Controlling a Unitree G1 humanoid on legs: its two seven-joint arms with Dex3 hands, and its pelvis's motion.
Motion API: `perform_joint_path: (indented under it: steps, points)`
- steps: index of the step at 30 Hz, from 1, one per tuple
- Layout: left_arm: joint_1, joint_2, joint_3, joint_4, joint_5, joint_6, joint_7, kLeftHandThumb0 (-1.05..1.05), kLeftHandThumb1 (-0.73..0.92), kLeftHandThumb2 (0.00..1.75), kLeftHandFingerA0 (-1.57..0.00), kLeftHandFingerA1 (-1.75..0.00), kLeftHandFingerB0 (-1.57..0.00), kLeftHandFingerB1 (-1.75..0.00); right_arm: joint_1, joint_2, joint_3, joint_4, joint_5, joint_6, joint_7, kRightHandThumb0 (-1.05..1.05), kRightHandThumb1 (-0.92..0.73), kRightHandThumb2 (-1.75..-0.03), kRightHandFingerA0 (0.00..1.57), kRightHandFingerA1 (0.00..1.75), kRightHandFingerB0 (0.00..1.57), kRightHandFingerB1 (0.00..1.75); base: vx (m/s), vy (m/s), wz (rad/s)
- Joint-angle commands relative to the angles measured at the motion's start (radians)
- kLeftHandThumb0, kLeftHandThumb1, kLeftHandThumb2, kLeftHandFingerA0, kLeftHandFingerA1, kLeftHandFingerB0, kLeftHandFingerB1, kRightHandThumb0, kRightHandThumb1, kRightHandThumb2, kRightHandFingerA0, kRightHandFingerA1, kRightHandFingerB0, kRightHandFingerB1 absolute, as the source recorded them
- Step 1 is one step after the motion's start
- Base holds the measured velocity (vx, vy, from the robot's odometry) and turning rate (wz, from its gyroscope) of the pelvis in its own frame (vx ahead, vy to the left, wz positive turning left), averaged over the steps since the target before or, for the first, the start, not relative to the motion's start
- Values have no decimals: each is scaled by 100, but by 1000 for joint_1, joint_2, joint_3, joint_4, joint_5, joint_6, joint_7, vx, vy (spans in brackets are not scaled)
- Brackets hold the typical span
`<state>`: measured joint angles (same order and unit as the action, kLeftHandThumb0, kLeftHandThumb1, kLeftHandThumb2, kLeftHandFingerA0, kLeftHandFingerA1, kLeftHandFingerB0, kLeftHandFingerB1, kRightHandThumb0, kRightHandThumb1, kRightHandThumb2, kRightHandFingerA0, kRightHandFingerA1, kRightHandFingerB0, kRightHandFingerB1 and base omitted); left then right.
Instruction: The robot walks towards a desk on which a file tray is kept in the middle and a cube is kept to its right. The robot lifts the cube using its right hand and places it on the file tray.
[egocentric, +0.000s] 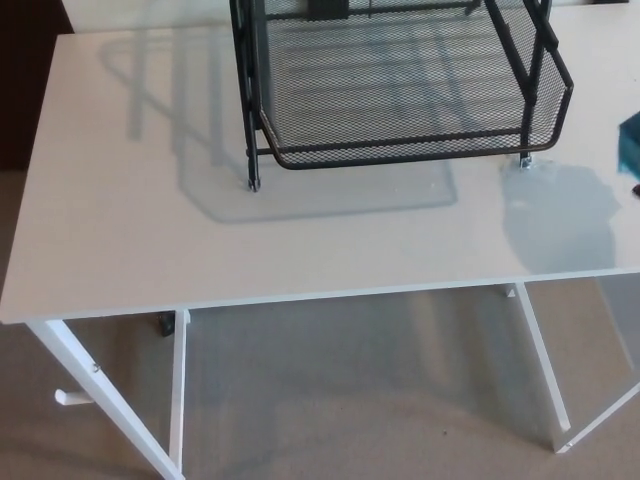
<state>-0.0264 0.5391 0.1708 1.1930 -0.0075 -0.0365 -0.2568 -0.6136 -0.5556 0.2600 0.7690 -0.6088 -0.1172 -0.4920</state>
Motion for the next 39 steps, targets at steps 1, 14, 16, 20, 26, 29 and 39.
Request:
perform_joint_path:
  steps: [1,14,16,20,26,29,39]
  points:
    - [17,25,19,-11,-13,-38,-9,-96,73,132,-53,-95,-34,-80,-11,-70,-96,-76,66,-90,29,-16,-69,-71,85,163,80,116,0,0,0]
    - [22,36,6,-6,3,-41,-10,-105,92,84,-46,-104,-38,-91,-234,-4,-243,-492,252,35,322,-13,-62,-95,93,171,68,149,0,0,0]
    - [24,34,4,-17,3,-42,-13,-104,92,86,-45,-104,-37,-90,-298,47,-199,-503,231,34,344,-18,-65,-89,84,172,70,145,0,0,0]
    - [18,19,-8,-5,13,-49,-2,-95,77,134,-55,-96,-37,-80,-351,98,-132,-499,162,13,354,-14,-60,-97,85,170,72,144,0,0,0]
    - [16,-1,-10,2,9,-58,3,-95,75,132,-55,-94,-35,-79,-491,148,88,-377,5,117,529,-26,-67,-63,85,166,79,107,0,0,1]
    - [10,-5,-6,8,5,-50,6,-95,75,132,-55,-95,-36,-79,-533,176,155,-316,-21,144,583,-17,-62,-62,84,167,84,115,0,0,0]
    - [6,-9,-15,8,16,-58,12,-93,76,133,-57,-95,-43,-82,-642,303,326,-60,-60,307,821,-26,-62,-58,74,124,87,61,0,0,0]
